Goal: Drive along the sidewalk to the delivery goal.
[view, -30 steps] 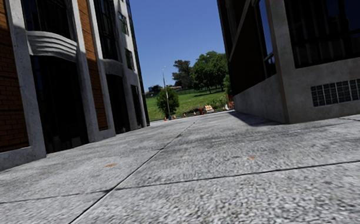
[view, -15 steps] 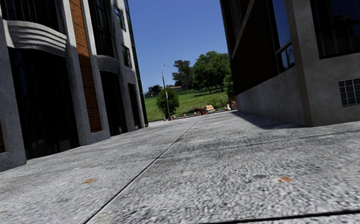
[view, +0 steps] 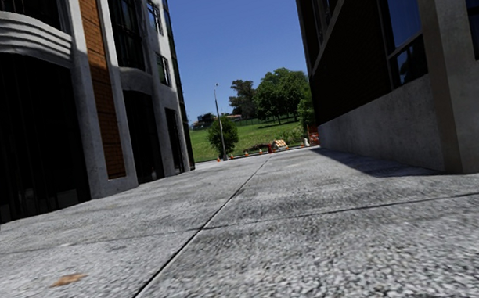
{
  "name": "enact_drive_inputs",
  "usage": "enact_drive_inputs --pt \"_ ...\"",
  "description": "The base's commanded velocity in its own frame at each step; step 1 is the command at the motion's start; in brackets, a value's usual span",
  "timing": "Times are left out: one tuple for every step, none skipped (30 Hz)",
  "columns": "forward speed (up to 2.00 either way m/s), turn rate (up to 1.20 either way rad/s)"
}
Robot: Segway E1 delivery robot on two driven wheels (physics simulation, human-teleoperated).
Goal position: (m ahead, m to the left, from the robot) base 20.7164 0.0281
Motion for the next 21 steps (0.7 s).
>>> enact_drive_inputs --pt "2.00 0.00" --pt "2.00 0.00" --pt "2.00 0.00" --pt "2.00 0.00" --pt "2.00 0.00" --pt "2.00 0.00" --pt "2.00 0.00" --pt "2.00 0.00" --pt "2.00 0.00" --pt "2.00 0.00" --pt "2.00 0.00" --pt "2.00 0.00" --pt "2.00 0.00" --pt "2.00 0.00" --pt "2.00 0.00" --pt "2.00 0.00" --pt "2.00 0.00" --pt "2.00 0.00" --pt "2.00 0.00" --pt "2.00 0.00" --pt "2.00 0.00"
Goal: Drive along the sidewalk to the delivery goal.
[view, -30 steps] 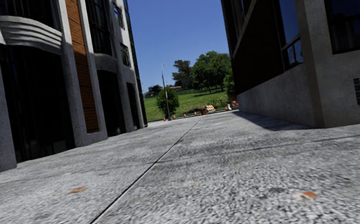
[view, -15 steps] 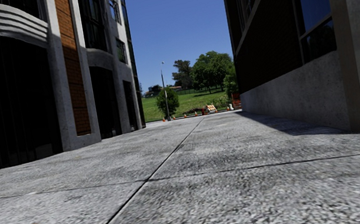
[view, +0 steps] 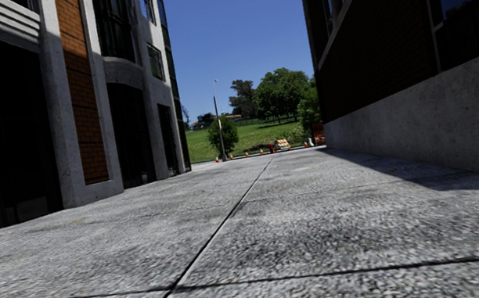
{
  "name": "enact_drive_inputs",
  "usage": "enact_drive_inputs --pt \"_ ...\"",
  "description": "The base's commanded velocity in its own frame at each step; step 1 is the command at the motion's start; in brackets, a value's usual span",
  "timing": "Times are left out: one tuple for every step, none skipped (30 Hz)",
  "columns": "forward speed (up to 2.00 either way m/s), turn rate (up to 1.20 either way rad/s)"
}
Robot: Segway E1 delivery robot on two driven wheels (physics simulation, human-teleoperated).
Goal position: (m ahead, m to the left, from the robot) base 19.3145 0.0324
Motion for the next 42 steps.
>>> enact_drive_inputs --pt "2.00 0.00" --pt "2.00 0.00" --pt "2.00 0.00" --pt "2.00 0.00" --pt "2.00 0.00" --pt "2.00 0.00" --pt "2.00 0.00" --pt "2.00 0.00" --pt "2.00 0.00" --pt "2.00 0.00" --pt "2.00 0.00" --pt "2.00 0.00" --pt "2.00 0.00" --pt "2.00 0.00" --pt "2.00 0.00" --pt "2.00 0.00" --pt "2.00 0.00" --pt "2.00 0.00" --pt "2.00 0.00" --pt "2.00 0.00" --pt "2.00 0.00" --pt "2.00 0.00" --pt "2.00 0.00" --pt "2.00 0.00" --pt "2.00 0.00" --pt "2.00 0.00" --pt "2.00 0.00" --pt "2.00 0.00" --pt "2.00 0.00" --pt "2.00 0.00" --pt "2.00 0.00" --pt "2.00 0.00" --pt "2.00 0.00" --pt "2.00 0.00" --pt "2.00 0.00" --pt "2.00 0.00" --pt "2.00 0.00" --pt "2.00 0.00" --pt "2.00 0.00" --pt "2.00 0.00" --pt "2.00 0.00" --pt "2.00 0.00"
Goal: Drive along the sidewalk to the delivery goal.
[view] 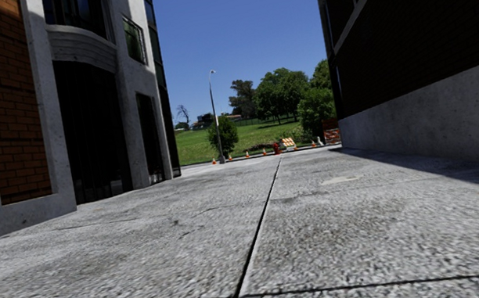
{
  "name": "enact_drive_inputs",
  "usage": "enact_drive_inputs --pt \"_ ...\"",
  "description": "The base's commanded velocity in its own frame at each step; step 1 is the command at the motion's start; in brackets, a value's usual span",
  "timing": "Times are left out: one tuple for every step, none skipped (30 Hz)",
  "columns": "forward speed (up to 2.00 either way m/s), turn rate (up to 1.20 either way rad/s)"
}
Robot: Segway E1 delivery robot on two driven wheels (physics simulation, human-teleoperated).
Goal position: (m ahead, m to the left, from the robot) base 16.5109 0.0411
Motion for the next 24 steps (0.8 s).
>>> enact_drive_inputs --pt "2.00 0.00" --pt "2.00 0.00" --pt "2.00 0.00" --pt "2.00 0.00" --pt "2.00 0.00" --pt "2.00 0.00" --pt "2.00 0.00" --pt "2.00 0.00" --pt "2.00 0.00" --pt "2.00 0.00" --pt "2.00 0.00" --pt "2.00 0.00" --pt "2.00 0.00" --pt "2.00 0.00" --pt "2.00 0.00" --pt "2.00 0.00" --pt "2.00 0.00" --pt "2.00 0.00" --pt "2.00 0.00" --pt "2.00 0.00" --pt "2.00 0.00" --pt "2.00 0.00" --pt "2.00 0.00" --pt "2.00 0.00"
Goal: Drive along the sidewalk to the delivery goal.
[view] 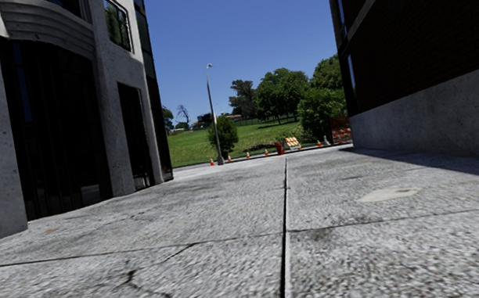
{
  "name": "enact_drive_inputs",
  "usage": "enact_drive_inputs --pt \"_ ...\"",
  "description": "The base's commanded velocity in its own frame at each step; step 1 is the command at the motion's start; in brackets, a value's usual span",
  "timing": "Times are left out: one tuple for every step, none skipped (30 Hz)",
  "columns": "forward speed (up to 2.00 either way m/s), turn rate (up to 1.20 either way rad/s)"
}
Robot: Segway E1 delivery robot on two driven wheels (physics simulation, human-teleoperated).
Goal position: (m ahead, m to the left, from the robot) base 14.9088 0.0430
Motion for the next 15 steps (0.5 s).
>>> enact_drive_inputs --pt "2.00 0.00" --pt "2.00 0.00" --pt "2.00 0.00" --pt "2.00 0.00" --pt "2.00 0.00" --pt "2.00 0.00" --pt "2.00 0.00" --pt "2.00 0.00" --pt "2.00 0.00" --pt "2.00 0.00" --pt "2.00 0.00" --pt "2.00 0.00" --pt "2.00 0.00" --pt "2.00 0.00" --pt "2.00 0.00"
